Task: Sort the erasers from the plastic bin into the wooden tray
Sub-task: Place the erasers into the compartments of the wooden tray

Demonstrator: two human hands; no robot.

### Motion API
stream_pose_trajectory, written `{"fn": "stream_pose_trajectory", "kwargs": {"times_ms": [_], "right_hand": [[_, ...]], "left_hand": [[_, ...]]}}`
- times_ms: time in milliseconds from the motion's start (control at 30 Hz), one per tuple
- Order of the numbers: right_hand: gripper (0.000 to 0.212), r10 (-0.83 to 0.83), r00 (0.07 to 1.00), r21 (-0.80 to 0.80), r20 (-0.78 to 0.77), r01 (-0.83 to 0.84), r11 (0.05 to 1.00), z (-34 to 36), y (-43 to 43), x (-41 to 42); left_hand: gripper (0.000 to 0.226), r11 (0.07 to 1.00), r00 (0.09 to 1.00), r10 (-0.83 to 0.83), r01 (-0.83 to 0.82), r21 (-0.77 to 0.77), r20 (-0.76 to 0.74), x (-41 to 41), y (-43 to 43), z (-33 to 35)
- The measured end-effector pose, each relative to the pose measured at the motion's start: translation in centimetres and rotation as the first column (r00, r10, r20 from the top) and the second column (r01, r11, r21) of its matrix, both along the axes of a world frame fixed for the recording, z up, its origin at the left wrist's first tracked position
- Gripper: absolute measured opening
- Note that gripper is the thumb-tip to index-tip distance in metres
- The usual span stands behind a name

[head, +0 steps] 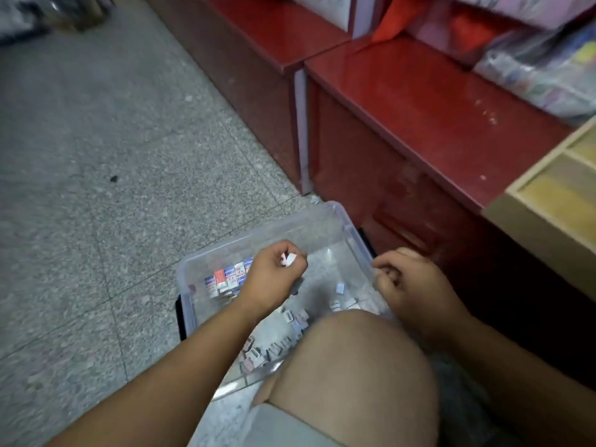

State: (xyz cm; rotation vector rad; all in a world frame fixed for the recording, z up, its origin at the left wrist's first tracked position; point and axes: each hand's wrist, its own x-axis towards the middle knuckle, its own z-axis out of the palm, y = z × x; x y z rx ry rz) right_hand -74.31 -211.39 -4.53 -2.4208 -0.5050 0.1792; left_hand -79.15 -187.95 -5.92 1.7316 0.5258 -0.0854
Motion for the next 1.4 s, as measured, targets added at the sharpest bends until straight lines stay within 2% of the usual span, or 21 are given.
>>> {"fn": "stream_pose_trajectory", "kwargs": {"times_ms": [133, 233, 333, 400, 500, 633, 700, 800, 900, 1033, 1100, 1200, 1300, 1400], "right_hand": [[0.013, 0.018, 1.0, 0.207, 0.0, -0.017, 0.978, 8.7, -2.8, -2.3], [0.025, -0.03, 0.999, 0.402, -0.045, 0.045, 0.914, 14.0, -5.5, -3.6], [0.036, -0.117, 0.992, 0.553, -0.054, 0.127, 0.824, 17.5, -8.9, -4.7], [0.041, -0.191, 0.981, 0.591, -0.018, 0.165, 0.79, 19.0, -11.7, -5.0], [0.047, -0.293, 0.95, 0.537, 0.105, 0.194, 0.821, 19.8, -15.9, -5.0], [0.033, -0.391, 0.887, 0.436, 0.246, 0.259, 0.862, 19.8, -20.2, -4.9], [0.032, -0.436, 0.864, 0.433, 0.252, 0.302, 0.849, 19.2, -21.8, -4.7], [0.031, -0.503, 0.839, 0.52, 0.208, 0.34, 0.783, 18.4, -23.2, -4.0], [0.029, -0.628, 0.763, 0.557, 0.152, 0.459, 0.692, 17.9, -25.1, -2.3], [0.029, -0.783, 0.619, 0.577, -0.065, 0.664, 0.476, 18.1, -30.2, 1.5], [0.037, -0.797, 0.587, 0.544, -0.145, 0.72, 0.432, 18.1, -32.4, 3.3], [0.035, -0.816, 0.572, 0.424, -0.08, 0.761, 0.491, 17.2, -34.7, 5.0], [0.039, -0.793, 0.608, 0.161, 0.042, 0.779, 0.606, 16.4, -36.1, 5.6], [0.032, -0.776, 0.619, -0.022, 0.124, 0.783, 0.621, 15.9, -37.0, 6.2]], "left_hand": [[0.018, 0.994, 0.96, -0.059, 0.031, 0.104, 0.274, 2.8, -5.5, 9.0], [0.025, 0.986, 0.895, -0.154, 0.11, 0.126, 0.42, 3.8, -11.0, 14.8], [0.031, 0.978, 0.848, -0.206, 0.187, 0.089, 0.488, 4.1, -17.1, 18.6], [0.03, 0.974, 0.839, -0.216, 0.219, 0.054, 0.499, 4.2, -21.0, 20.4], [0.025, 0.962, 0.847, -0.259, 0.268, 0.049, 0.465, 4.3, -26.2, 22.2], [0.024, 0.967, 0.873, -0.238, 0.256, 0.014, 0.427, 5.3, -31.5, 22.8], [0.023, 0.963, 0.895, -0.229, 0.266, -0.045, 0.384, 5.9, -33.6, 22.6], [0.027, 0.949, 0.919, -0.239, 0.29, -0.126, 0.315, 7.2, -35.6, 21.9], [0.018, 0.923, 0.926, -0.258, 0.32, -0.212, 0.274, 8.7, -36.4, 20.9], [0.014, 0.914, 0.916, -0.294, 0.353, -0.198, 0.273, 11.1, -37.3, 19.6], [0.012, 0.908, 0.902, -0.328, 0.383, -0.17, 0.282, 12.1, -37.9, 18.9], [0.018, 0.898, 0.878, -0.389, 0.429, -0.1, 0.277, 13.4, -38.5, 17.6], [0.018, 0.885, 0.857, -0.425, 0.461, -0.065, 0.291, 14.4, -38.9, 16.8], [0.013, 0.873, 0.813, -0.467, 0.487, 0.034, 0.349, 15.1, -39.1, 15.9]]}}
